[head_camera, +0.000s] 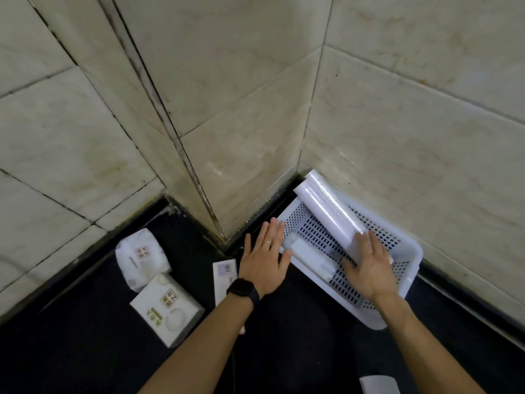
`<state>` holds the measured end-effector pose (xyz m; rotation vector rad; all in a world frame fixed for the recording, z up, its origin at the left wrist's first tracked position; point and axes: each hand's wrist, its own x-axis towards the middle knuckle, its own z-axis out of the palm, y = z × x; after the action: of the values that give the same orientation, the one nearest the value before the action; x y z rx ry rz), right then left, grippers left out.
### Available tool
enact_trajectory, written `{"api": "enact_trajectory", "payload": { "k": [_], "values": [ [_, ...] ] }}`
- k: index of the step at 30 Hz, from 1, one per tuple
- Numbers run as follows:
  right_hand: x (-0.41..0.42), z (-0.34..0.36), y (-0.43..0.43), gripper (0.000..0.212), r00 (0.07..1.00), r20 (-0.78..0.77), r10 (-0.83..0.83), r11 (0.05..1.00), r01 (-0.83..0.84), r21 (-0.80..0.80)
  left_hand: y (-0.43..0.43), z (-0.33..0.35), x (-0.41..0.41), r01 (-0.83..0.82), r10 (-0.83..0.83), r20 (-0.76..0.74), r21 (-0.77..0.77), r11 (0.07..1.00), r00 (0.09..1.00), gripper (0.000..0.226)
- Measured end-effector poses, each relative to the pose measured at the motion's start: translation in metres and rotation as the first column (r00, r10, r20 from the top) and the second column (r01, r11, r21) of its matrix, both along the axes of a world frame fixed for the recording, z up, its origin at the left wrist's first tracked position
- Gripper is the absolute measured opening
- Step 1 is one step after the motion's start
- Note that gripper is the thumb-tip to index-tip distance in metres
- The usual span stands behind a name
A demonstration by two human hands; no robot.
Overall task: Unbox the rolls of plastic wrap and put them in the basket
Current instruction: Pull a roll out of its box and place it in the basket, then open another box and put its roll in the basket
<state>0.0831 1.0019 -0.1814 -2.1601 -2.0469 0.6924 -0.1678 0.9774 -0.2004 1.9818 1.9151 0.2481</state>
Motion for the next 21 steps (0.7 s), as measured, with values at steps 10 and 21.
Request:
{"api": "enact_trajectory", "payload": {
  "k": [10, 21],
  "values": [
    [-0.052, -0.001, -0.130, 0.077, 0.980, 0.063, 0.188, 0.968, -0.196, 0.155, -0.095, -0.003, -0.031, -0.471, 0.479, 0.067, -0.112, 0.875, 0.875, 0.088],
    [-0.039, -0.008, -0.133, 0.089, 0.949, 0.109, 0.297, 0.954, -0.292, -0.062, -0.133, 0.010, -0.016, -0.520, 0.623, 0.223, -0.382, 0.764, 0.750, 0.112]
  ]
}}
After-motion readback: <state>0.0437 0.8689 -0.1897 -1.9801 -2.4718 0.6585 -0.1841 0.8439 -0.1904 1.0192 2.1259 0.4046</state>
